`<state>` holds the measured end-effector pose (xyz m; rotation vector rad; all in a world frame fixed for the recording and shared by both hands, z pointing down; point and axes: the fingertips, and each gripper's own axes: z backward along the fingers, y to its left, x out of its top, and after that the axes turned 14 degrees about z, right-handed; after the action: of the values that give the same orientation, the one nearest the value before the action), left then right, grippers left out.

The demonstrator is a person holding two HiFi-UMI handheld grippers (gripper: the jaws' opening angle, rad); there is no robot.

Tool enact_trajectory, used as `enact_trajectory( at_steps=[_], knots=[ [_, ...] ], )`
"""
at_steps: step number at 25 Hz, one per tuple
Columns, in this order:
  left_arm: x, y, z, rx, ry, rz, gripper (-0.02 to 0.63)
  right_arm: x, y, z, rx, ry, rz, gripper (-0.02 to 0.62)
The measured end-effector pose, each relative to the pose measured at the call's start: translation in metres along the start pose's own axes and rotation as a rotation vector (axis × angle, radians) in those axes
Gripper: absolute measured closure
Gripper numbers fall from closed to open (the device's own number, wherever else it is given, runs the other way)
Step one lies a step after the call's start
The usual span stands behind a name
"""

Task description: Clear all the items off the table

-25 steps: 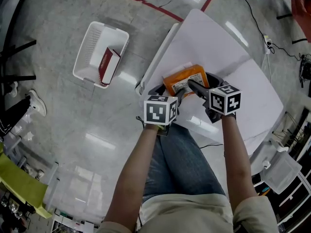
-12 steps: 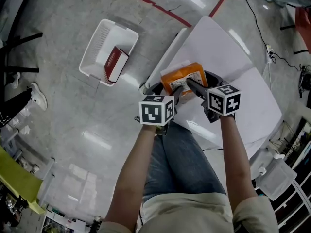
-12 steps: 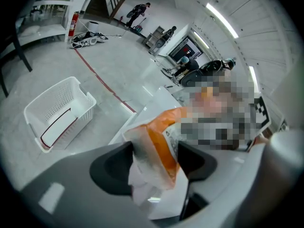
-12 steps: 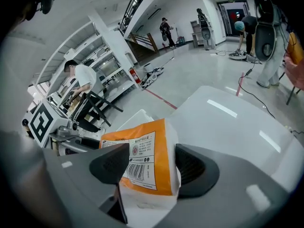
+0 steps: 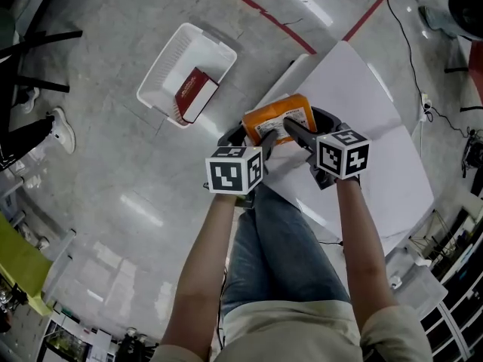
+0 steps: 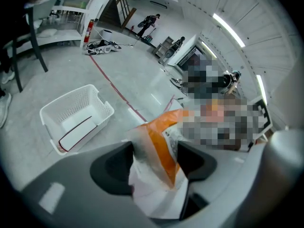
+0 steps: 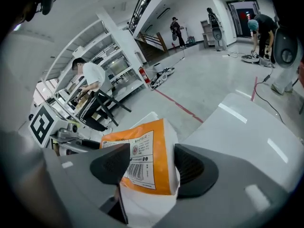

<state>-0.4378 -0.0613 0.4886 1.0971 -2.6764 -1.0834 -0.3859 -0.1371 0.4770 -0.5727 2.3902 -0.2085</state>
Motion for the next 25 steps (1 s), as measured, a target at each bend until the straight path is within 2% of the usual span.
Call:
enact_trajectory(
  at_steps=[25],
  knots=[
    [0.067,0.107,0.042,0.105,-0.169,0.202,0.325,0.072,0.068,-0.112,0.148,0.084,0.198,0.301]
  ],
)
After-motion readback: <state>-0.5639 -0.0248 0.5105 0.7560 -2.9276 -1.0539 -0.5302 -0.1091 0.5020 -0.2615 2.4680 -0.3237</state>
